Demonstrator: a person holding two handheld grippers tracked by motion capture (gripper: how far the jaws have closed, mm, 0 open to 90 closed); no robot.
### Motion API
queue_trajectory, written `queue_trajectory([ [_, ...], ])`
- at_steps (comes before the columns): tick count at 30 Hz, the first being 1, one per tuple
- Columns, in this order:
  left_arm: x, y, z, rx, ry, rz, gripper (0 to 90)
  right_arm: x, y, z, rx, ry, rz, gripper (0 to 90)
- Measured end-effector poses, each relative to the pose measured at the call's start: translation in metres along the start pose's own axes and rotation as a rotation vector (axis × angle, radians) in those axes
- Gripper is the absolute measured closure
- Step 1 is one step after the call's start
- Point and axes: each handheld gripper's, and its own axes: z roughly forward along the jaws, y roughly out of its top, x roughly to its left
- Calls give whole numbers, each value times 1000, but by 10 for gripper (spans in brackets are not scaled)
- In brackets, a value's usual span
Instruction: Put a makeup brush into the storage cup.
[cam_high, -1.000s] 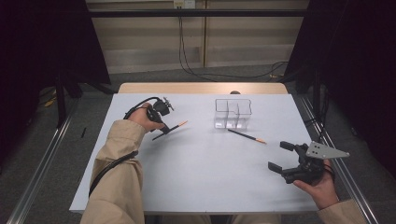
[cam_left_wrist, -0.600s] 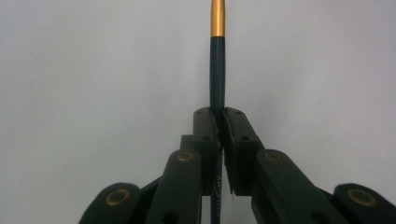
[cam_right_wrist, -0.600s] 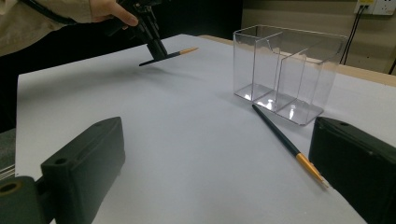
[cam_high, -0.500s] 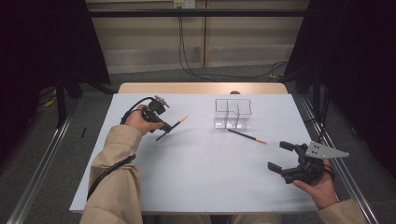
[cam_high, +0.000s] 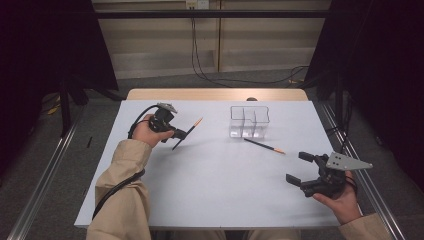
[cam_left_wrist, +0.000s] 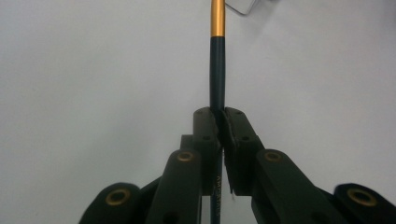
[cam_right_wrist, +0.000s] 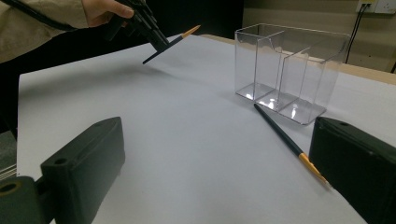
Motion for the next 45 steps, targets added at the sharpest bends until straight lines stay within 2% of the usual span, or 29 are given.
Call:
queue_trajectory([
  [5,-3,-1,1,-55,1,-4,842,1,0,1,1,1,-2,30],
  [9,-6,0,1,-106,20,-5,842,1,0,1,2,0,-3,30],
  [10,-6,0,1,-106,20,-5,842,0,0,0,3,1,-2,30],
  [11,-7,0,0,-142,31,-14,842,0,0,0,3,0,-2,30],
  [18,-15,-2,-3,-269,72,-25,842,1,0,0,4,0,-3,30],
  [19,-15,-2,-3,-269,72,-25,843,1,0,0,4,0,-3,30],
  [20,-16,-3,-5,-305,74,-31,843,1,0,1,4,0,-4,30],
  [21,-16,-3,-5,-305,74,-31,843,1,0,1,4,0,-4,30],
  [22,-18,-4,-5,-342,70,-39,843,2,0,1,4,3,-4,30],
  [23,-18,-4,-5,-342,70,-39,843,2,0,1,4,3,-6,30],
  [26,-21,-5,-6,-396,58,-36,842,2,0,1,3,4,-8,30],
  [27,-21,-5,-6,-396,58,-36,842,2,0,1,3,4,-6,30],
  [30,-24,-6,-7,-466,54,-42,842,1,0,2,3,5,-1,30],
  [31,-25,-8,-9,-504,49,-52,842,1,0,2,4,5,0,30],
  [33,-27,-9,-9,-528,54,-56,842,1,0,2,3,6,-1,30],
  [35,-29,-11,-8,-540,39,-58,842,2,0,2,3,7,-3,30],
  [43,-37,-13,-5,-557,13,-49,842,2,0,3,6,9,-4,30],
  [45,-41,-14,-3,-568,-6,-45,842,2,0,4,6,9,-5,30],
])
